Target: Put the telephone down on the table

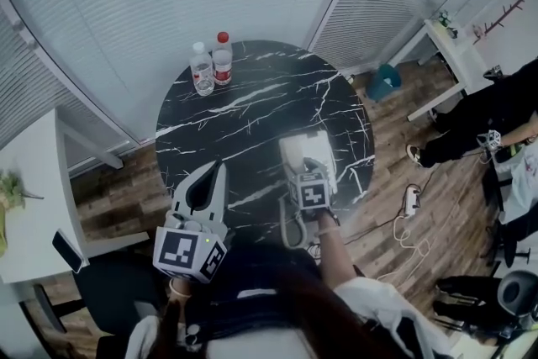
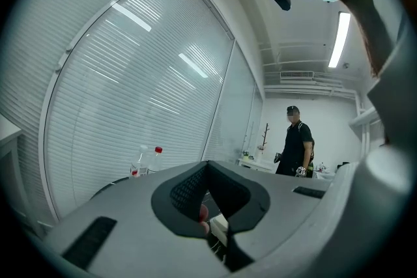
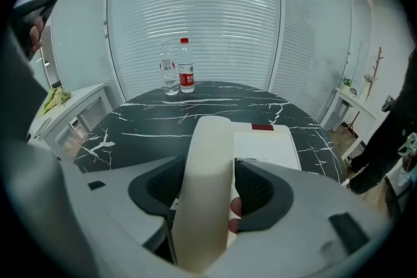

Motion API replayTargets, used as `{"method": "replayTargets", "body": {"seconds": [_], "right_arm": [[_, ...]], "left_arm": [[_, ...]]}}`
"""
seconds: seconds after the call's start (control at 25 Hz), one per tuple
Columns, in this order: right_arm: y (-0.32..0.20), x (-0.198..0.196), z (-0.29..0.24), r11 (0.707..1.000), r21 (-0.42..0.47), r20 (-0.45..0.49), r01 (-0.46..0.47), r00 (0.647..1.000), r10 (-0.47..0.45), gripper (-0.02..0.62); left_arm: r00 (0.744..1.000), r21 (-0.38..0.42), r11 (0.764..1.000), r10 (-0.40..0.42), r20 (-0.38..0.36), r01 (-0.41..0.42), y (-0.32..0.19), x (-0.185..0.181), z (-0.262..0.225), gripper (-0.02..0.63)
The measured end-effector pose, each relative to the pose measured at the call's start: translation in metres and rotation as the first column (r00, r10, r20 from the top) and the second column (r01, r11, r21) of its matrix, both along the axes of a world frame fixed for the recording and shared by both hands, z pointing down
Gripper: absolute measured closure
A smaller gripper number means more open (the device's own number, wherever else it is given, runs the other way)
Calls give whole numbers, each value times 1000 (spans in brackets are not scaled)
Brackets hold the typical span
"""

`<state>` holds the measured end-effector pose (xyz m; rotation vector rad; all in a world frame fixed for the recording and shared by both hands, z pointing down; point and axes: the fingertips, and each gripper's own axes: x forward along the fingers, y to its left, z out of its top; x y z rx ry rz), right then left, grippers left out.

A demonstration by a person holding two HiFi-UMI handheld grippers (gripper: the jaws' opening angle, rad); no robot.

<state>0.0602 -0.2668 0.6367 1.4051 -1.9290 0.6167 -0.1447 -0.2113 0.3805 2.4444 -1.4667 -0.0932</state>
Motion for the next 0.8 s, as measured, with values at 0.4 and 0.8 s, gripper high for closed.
{"method": "replayTargets", "body": {"seconds": [0.4, 0.8], "right_arm": [[-1, 5, 12, 999, -9, -8, -34, 999, 34, 360], [3, 2, 1, 999, -15, -8, -35, 999, 35, 362]], "left_arm": [[1000, -3, 1000, -14, -1, 14, -3, -6, 1, 595], [999, 12, 999, -37, -17, 37, 3, -12, -3, 595]]}}
